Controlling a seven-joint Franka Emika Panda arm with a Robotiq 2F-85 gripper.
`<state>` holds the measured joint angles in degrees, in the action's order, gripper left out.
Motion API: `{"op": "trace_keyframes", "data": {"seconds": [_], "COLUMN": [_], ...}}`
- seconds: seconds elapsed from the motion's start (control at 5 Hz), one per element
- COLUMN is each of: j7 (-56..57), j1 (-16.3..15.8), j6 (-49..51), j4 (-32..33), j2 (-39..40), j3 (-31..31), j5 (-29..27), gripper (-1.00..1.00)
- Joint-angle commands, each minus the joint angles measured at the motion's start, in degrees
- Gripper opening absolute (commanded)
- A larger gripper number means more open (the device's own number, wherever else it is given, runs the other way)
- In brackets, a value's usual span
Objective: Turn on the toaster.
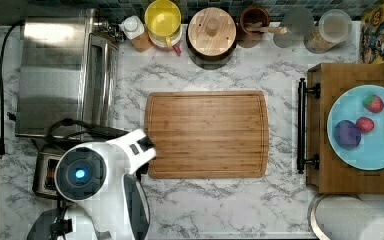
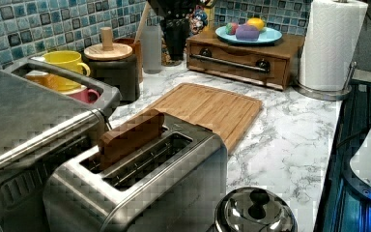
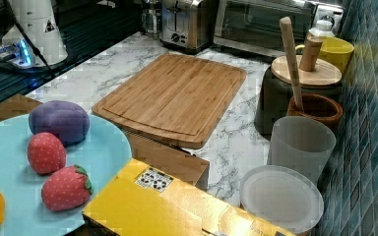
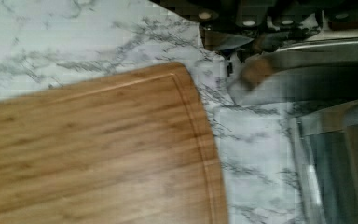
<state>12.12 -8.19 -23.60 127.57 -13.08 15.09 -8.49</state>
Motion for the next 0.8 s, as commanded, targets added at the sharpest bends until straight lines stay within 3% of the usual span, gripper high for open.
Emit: {"op": "trace_keyframes", "data": {"seconds": [0.2,0.4,0.6,0.8], "j7": [5.05,9.88,11.98,15.12], "j1": [-1.07,-2.39,-6.78,-6.46], "j6": [-1.42,-2.88,-8.55,-10.35], "j4": [6.87,9.6,14.02,16.13], "j2": [2.8,-1.37,-5.77,-7.04], "j3": [0.76,-0.2,-3.2,-2.8], "j5": [-2.89,-7.37,-9.42,-12.17], "gripper": [-1.0,-1.0,-1.0,-1.0]}}
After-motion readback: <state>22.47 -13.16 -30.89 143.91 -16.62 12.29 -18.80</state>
